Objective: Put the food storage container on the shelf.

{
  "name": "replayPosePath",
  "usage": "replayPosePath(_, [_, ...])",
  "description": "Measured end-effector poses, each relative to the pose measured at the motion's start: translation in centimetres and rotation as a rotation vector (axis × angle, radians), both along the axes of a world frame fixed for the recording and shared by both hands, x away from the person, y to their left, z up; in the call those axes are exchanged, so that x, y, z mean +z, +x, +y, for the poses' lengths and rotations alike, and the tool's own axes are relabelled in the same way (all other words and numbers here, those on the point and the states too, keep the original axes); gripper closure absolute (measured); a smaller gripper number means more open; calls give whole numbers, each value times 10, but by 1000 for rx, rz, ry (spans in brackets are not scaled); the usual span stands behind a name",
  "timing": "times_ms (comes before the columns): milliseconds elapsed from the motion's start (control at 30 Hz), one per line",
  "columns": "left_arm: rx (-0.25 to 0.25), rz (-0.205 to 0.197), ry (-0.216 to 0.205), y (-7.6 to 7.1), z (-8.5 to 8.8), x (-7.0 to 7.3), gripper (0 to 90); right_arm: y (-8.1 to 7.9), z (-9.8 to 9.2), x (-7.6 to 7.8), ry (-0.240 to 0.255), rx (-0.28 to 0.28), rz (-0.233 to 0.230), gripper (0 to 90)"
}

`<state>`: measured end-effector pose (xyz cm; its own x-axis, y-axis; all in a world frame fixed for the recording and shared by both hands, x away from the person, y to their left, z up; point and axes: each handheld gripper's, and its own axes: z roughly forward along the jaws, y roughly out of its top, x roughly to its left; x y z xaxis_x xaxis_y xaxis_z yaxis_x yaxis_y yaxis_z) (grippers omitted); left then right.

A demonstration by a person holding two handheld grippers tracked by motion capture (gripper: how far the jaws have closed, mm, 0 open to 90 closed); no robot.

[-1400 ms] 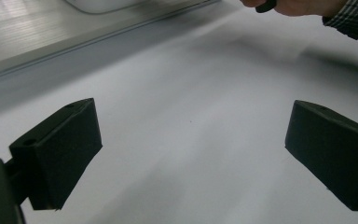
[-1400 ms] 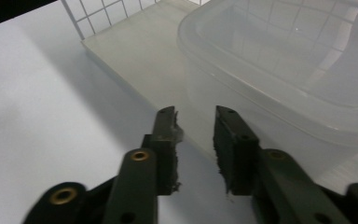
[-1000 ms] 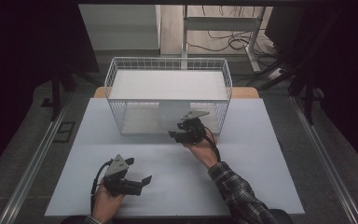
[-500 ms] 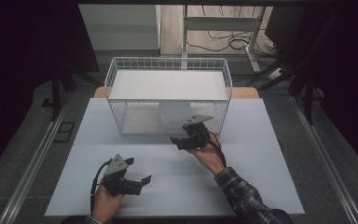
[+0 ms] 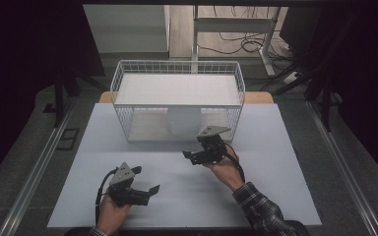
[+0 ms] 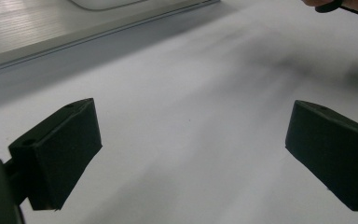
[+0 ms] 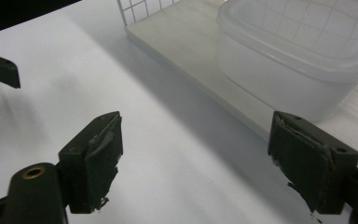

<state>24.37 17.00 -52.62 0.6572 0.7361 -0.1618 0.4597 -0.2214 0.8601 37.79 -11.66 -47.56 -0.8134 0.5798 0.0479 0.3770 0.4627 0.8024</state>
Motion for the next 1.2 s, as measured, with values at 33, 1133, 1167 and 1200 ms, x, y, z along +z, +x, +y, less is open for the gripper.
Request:
replayPosePath(33, [-1,0,0,0,0,0,31,-1,-1,0,1,2,3,169])
replayPosePath(1133, [-7,6,24,-1,-2,-1,28,-40,-35,-5,-15,8,23,10])
replayPosePath(1167, [-6,6,26,-1,-2,-1,27,-40,-36,-5,-12,10,25,10])
replayPosePath(1200, [-6,6,26,-1,-2,-1,27,-40,-36,-5,-12,10,25,10])
